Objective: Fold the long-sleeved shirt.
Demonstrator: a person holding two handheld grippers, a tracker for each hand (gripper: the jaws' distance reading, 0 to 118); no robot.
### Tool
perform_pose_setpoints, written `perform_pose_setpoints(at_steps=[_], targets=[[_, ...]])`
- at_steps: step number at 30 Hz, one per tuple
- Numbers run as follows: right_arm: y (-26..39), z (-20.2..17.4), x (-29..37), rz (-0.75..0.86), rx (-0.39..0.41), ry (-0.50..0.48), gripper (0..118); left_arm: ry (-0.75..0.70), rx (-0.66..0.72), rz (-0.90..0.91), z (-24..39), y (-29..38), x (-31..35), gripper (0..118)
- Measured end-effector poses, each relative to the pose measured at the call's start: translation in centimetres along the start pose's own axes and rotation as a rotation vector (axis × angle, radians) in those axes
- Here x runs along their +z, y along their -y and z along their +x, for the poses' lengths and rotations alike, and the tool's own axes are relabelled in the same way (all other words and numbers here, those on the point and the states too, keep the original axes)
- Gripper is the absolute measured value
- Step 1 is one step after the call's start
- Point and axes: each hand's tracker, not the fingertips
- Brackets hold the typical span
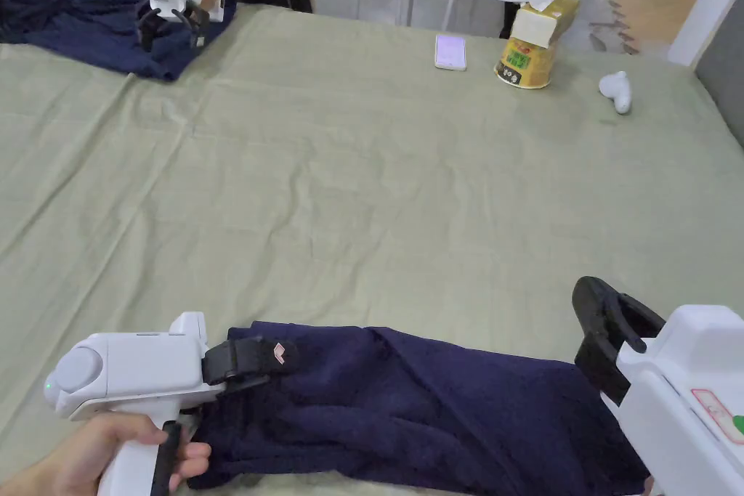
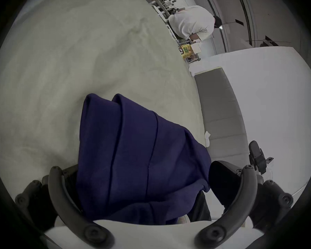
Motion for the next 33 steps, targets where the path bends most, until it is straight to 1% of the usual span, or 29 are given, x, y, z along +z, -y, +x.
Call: perform_pose_setpoints(at_steps=[1,2,3,4,5,6,7,8,9,11,13,16,19,27,29,31,33], targets=[[0.0,0.0,0.1,0.0,0.001,-0.001,0,-0.022,-0.006,0.001,0.1,0.0,0.0,109],[0.0,0.0,0.2,0.001,0.003,-0.001,0,-0.056,0.003,-0.003,0.2,-0.2,0.2,99],[0.1,0.0,0.2,0.003,0.002,0.0,0,-0.101,0.035,0.005,0.0,-0.3,0.6,64],[0.1,0.0,0.3,0.003,-0.001,-0.003,0,-0.169,0.081,0.031,-0.4,-0.5,0.7,14],[0.0,0.1,0.3,0.005,-0.004,-0.004,0,-0.222,0.146,0.017,-1.0,-0.3,0.2,17],[0.0,0.1,0.3,0.007,-0.004,-0.001,0,-0.123,0.134,0.0,-1.7,-0.2,0.4,16],[0.0,0.1,0.3,0.007,-0.004,-0.002,0,-0.071,0.124,0.016,-1.7,-0.1,0.7,16],[-0.1,0.2,0.4,0.007,-0.005,-0.005,0,-0.114,0.123,0.018,-1.5,0.1,0.3,16],[-0.2,0.3,0.4,0.007,-0.01,-0.008,0,-0.115,0.112,0.026,-1.0,0.2,0.5,16],[-0.3,0.3,0.5,0.009,-0.006,-0.009,0,-0.162,0.047,0.058,0.0,0.2,1.0,15],[-0.6,0.4,0.8,0.014,0.016,-0.001,0,-0.143,0.061,0.102,0.2,-0.4,2.1,15],[-1.0,1.0,1.2,0.018,0.019,-0.003,0,-0.082,0.094,0.176,-0.3,-2.1,5.8,15],[-1.2,1.4,1.1,0.022,0.02,0.01,0,-0.144,0.069,0.236,-0.5,-4.0,9.8,14],[-1.4,1.1,0.5,0.024,0.019,0.002,0,-0.341,0.109,0.413,-2.4,-7.2,21.4,14],[-1.3,0.9,0.2,0.022,0.019,-0.005,0,-0.38,0.098,0.429,-2.1,-7.2,23.1,14],[-1.1,0.9,0.0,0.02,0.014,-0.014,0,-0.444,0.023,0.436,-0.5,-7.1,23.8,14],[-0.9,0.8,-0.2,0.017,0.014,-0.021,0,-0.418,-0.001,0.428,1.5,-6.3,23.1,14]])
